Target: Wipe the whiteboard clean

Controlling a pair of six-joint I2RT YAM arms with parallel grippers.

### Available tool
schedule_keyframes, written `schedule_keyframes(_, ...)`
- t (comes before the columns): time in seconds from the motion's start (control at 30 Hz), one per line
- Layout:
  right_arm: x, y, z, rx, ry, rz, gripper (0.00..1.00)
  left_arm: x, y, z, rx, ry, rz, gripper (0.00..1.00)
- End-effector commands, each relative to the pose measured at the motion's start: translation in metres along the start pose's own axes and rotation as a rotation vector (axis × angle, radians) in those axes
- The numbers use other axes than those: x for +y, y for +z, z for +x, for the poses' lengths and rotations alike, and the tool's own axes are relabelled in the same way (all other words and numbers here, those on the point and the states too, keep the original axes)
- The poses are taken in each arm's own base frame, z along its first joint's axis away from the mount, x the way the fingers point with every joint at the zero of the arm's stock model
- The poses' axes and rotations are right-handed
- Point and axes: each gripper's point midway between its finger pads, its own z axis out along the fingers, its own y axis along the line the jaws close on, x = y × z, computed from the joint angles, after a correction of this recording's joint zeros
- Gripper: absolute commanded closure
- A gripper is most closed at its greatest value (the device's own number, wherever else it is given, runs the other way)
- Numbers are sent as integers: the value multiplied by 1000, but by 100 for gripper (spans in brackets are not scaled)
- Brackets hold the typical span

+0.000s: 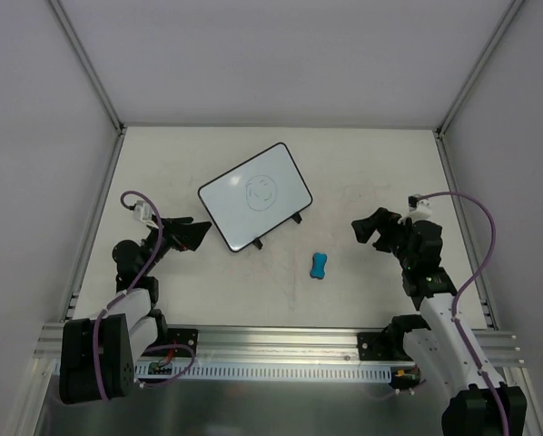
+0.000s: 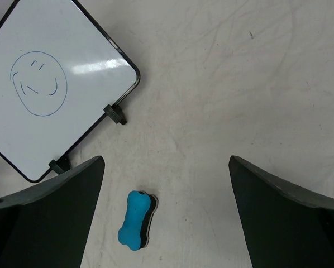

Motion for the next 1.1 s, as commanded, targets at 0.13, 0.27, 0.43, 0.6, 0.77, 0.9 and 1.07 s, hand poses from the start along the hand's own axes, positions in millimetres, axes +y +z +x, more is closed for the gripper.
schedule_keyframes(0.13, 22, 10, -4, 34, -13, -63, 1, 2, 0, -8, -35, 81, 4, 1)
schedule_keyframes(0.27, 40, 6, -3, 79, -56, -40, 1, 6, -3, -9, -53, 91, -26, 1)
schedule_keyframes(0.43, 67, -5, 7, 190, -58, 58, 1, 4, -4, -12, -62, 107, -26, 1)
schedule_keyframes(0.6, 81, -3, 33, 231, -40, 138, 5, 8, -10, -15, -95, 135, -69, 1)
schedule_keyframes(0.77, 84, 6, 68, 328, -84, 232, 16, 15, -19, -14, -122, 144, -132, 1)
schedule_keyframes(0.9, 87, 7, 93, 365, -181, 313, 15, 14, -18, -12, -115, 139, -124, 1)
schedule_keyframes(1.07, 84, 14, 111, 404, -204, 356, 22, 15, -15, -10, -100, 125, -113, 1)
